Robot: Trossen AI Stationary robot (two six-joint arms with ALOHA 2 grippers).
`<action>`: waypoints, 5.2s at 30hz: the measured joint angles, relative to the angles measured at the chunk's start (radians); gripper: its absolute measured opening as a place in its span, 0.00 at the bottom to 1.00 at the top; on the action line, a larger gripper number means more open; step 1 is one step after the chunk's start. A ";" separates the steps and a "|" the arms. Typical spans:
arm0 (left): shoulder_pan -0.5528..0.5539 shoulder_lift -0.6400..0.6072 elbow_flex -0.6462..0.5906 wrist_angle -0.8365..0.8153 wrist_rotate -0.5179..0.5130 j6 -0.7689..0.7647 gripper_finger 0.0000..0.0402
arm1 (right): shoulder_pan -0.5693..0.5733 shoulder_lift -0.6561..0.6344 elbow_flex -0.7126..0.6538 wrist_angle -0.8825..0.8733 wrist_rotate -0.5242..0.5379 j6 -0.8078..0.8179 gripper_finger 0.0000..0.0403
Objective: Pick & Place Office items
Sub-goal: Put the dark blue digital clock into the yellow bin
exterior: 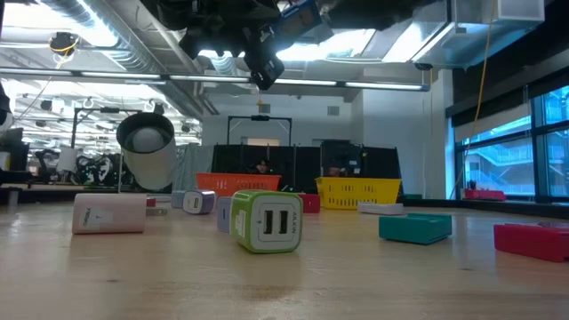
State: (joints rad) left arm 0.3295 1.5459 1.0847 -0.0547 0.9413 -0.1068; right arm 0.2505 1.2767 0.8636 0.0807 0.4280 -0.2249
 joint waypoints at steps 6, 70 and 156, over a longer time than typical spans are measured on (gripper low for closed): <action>-0.004 0.009 0.000 0.008 0.000 -0.003 0.38 | 0.000 0.015 0.001 0.023 -0.013 0.004 0.67; 0.000 0.012 0.000 0.006 -0.018 -0.003 0.42 | -0.038 0.124 0.073 0.062 0.026 -0.002 0.15; -0.131 -0.393 -0.194 -0.233 -0.986 0.258 0.57 | -0.528 0.085 -0.025 -0.285 -0.033 0.321 0.15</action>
State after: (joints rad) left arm 0.1982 1.1530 0.8909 -0.2874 -0.0452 0.1510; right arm -0.2778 1.3613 0.8382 -0.2044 0.3953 0.0965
